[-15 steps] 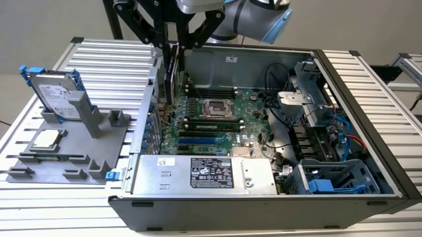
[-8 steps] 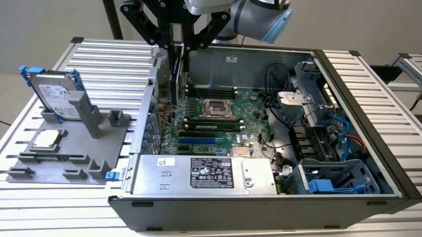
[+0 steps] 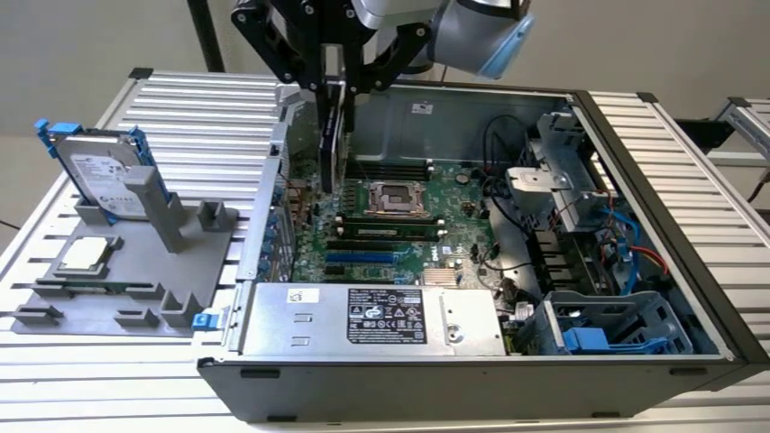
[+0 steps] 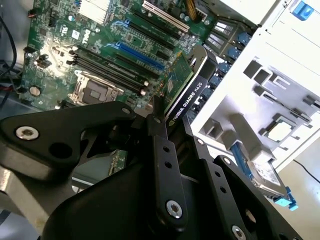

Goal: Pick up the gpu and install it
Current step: 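Pick up the gpu and move the gpu toward the slot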

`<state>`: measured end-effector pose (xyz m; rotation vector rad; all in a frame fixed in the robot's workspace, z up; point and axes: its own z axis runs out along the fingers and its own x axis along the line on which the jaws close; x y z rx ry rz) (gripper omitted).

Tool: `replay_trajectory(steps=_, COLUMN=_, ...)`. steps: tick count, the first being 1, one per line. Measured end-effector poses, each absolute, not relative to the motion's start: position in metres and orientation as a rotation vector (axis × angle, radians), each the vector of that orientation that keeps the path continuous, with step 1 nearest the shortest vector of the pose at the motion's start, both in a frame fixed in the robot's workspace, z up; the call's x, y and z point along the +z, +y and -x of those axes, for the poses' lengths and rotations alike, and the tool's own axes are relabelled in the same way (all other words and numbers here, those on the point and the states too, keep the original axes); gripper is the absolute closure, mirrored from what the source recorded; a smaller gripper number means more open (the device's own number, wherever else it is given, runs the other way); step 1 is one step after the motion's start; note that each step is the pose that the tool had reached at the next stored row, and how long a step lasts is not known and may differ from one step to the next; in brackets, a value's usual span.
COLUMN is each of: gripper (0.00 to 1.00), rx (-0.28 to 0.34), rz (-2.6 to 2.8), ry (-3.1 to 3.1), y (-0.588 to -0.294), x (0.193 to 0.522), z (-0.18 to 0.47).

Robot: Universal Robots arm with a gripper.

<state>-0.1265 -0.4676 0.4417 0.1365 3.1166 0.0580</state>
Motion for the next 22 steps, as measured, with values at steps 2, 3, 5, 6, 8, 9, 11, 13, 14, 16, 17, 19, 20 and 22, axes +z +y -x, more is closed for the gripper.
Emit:
replay_trajectory(steps=2, gripper=1.00, rx=0.057, rz=-0.136, ry=3.117, y=-0.468, x=0.442, z=0.125)
replay_trajectory(steps=3, gripper=1.00, rx=0.056, rz=-0.136, ry=3.117, y=-0.468, x=0.442, z=0.124)
replay_trajectory(steps=5, gripper=1.00, rx=0.055, rz=-0.136, ry=3.117, y=-0.468, x=0.441, z=0.122)
replay_trajectory(steps=6, gripper=1.00, rx=0.054, rz=-0.136, ry=3.117, y=-0.468, x=0.441, z=0.121)
replay_trajectory(steps=8, gripper=1.00, rx=0.053, rz=-0.136, ry=3.117, y=-0.468, x=0.441, z=0.119)
replay_trajectory(steps=9, gripper=1.00, rx=0.053, rz=-0.137, ry=3.117, y=-0.468, x=0.441, z=0.118)
replay_trajectory(steps=11, gripper=1.00, rx=0.052, rz=-0.136, ry=3.117, y=-0.468, x=0.441, z=0.116)
replay_trajectory(steps=13, gripper=1.00, rx=0.050, rz=-0.136, ry=3.117, y=-0.468, x=0.441, z=0.114)
replay_trajectory(steps=14, gripper=1.00, rx=0.050, rz=-0.136, ry=3.117, y=-0.468, x=0.441, z=0.113)
replay_trajectory(steps=16, gripper=1.00, rx=0.048, rz=-0.136, ry=3.117, y=-0.468, x=0.441, z=0.111)
replay_trajectory(steps=17, gripper=1.00, rx=0.048, rz=-0.136, ry=3.116, y=-0.468, x=0.441, z=0.110)
replay_trajectory(steps=19, gripper=1.00, rx=0.046, rz=-0.136, ry=3.117, y=-0.468, x=0.441, z=0.108)
replay_trajectory(steps=20, gripper=1.00, rx=0.045, rz=-0.136, ry=3.116, y=-0.467, x=0.441, z=0.108)
replay_trajectory(steps=22, gripper=1.00, rx=0.044, rz=-0.136, ry=3.116, y=-0.467, x=0.440, z=0.106)
